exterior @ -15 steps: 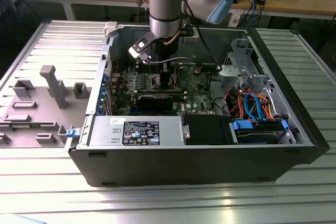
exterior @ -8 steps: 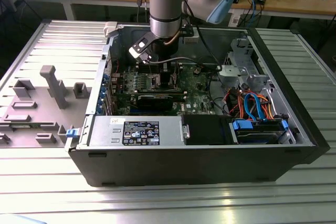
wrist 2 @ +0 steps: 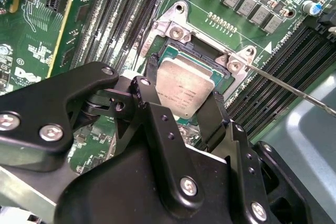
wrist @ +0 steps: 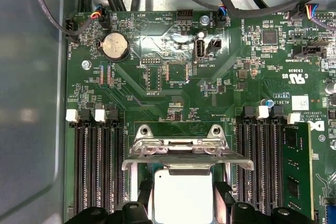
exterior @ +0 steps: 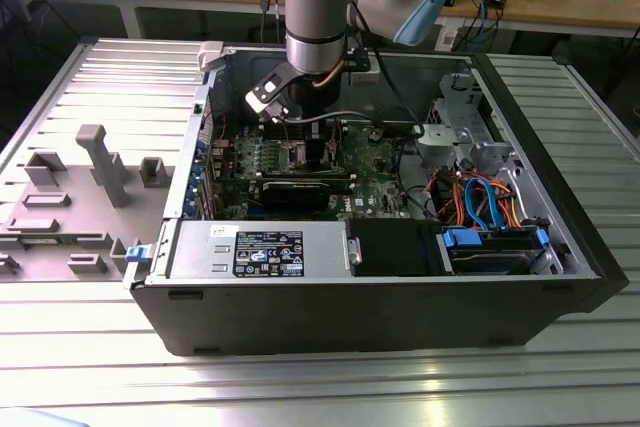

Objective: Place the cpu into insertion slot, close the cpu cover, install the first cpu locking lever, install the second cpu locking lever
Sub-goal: 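Place the cpu into insertion slot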

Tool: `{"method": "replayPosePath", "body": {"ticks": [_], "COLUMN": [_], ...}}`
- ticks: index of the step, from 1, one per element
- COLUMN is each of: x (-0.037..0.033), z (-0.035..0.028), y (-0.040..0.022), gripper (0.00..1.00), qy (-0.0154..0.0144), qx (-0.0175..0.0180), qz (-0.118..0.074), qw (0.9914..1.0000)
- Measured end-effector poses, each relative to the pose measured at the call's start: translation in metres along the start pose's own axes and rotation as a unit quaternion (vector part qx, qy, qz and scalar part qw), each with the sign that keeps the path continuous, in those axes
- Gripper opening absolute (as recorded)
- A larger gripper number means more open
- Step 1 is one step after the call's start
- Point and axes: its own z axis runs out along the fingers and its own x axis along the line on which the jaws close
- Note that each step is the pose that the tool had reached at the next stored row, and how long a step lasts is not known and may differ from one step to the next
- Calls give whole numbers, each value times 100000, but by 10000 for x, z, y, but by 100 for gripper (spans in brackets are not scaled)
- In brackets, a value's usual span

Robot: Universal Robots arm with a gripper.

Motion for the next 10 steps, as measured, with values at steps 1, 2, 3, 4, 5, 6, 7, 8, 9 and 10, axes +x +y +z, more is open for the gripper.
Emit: {"method": "replayPosePath", "body": {"ticks": [1,2,3,4,5,6,7,8,9,10], "x": [0,1,1,4,4,4,4,4,4,4], "z": [4,7,9,14,13,13,13,13,13,13], "y": [-1,-1,0,-5,-6,-7,-7,-6,-7,-7], "gripper": [55,55,55,55,55,55,55,55,55,55], "qy": [43,169,248,607,599,598,602,599,599,602], "qx": [4,15,9,-2,4,4,3,3,5,3], "qz": [13,18,16,71,88,89,90,90,91,92], "qw": [100000,100000,100000,99998,99998,99998,99998,99998,99998,99998]}}
